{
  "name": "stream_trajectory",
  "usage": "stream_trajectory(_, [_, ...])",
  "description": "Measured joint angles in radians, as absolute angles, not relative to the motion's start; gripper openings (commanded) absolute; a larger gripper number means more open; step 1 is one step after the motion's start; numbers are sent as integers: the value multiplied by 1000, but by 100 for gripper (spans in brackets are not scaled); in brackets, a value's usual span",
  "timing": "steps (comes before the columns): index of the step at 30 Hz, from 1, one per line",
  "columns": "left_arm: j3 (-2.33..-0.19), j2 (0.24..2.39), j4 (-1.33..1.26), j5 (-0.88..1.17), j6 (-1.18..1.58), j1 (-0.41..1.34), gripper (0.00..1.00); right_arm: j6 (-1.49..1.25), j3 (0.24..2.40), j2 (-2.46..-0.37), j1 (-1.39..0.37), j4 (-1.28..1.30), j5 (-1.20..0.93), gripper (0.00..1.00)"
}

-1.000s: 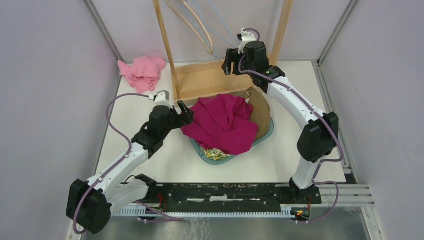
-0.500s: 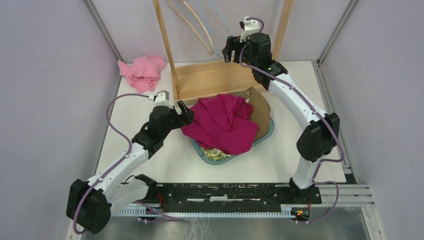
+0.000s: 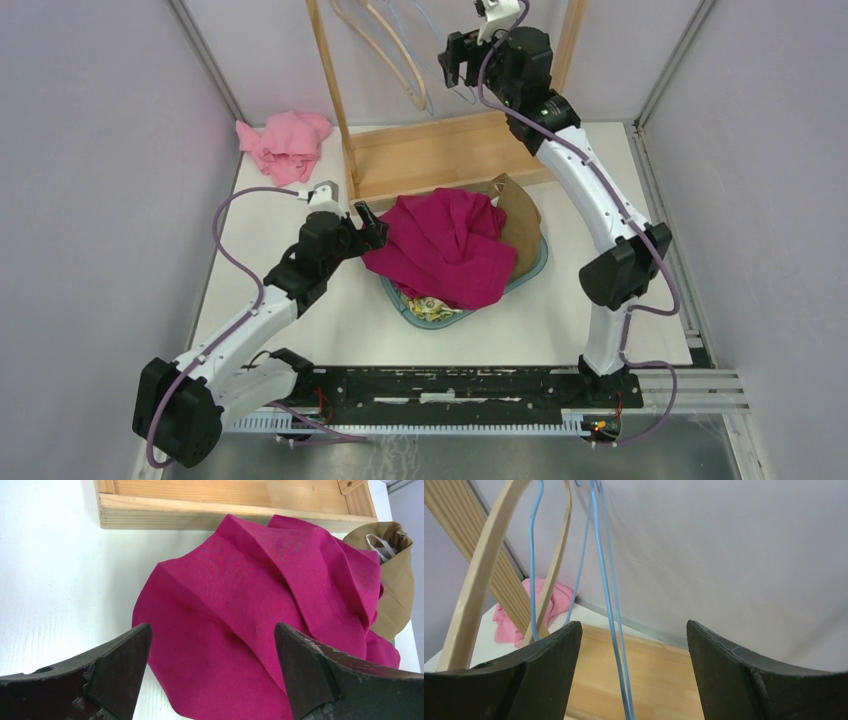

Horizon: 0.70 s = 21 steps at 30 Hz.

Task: Place the skirt on the hanger
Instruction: Pick up the hanger from the clothesline.

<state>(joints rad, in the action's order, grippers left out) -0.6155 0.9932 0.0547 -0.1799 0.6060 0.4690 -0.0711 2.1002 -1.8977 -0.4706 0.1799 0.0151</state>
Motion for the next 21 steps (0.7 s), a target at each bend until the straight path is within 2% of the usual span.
stream_trajectory(4, [-616,993,57,-180,606,469,99,-66,2227,-1992,-470,208,-26,80])
stream_trajectory(6, [-616,993,58,-180,606,469,99,-70,2259,-2031,-470,223,-44,73])
stream_trajectory(10, [-616,993,58,-180,606,469,99,-80,2276,-2085,-470,246,-52,49])
stream_trajectory(11, [-616,993,58,-180,606,469,99,-83,2276,-2093,-470,250,-52,36])
stream_trajectory(14, [-616,993,59,-180,606,469,99,-93,2276,-2111,-470,251,-71,19])
stream_trajectory(16, [-616,993,59,-180,606,469,99,-93,2276,-2111,-474,252,-72,3])
stream_trajectory(21, [-616,996,59,-180,606,469,99,-92,2277,-2110,-476,247,-71,1])
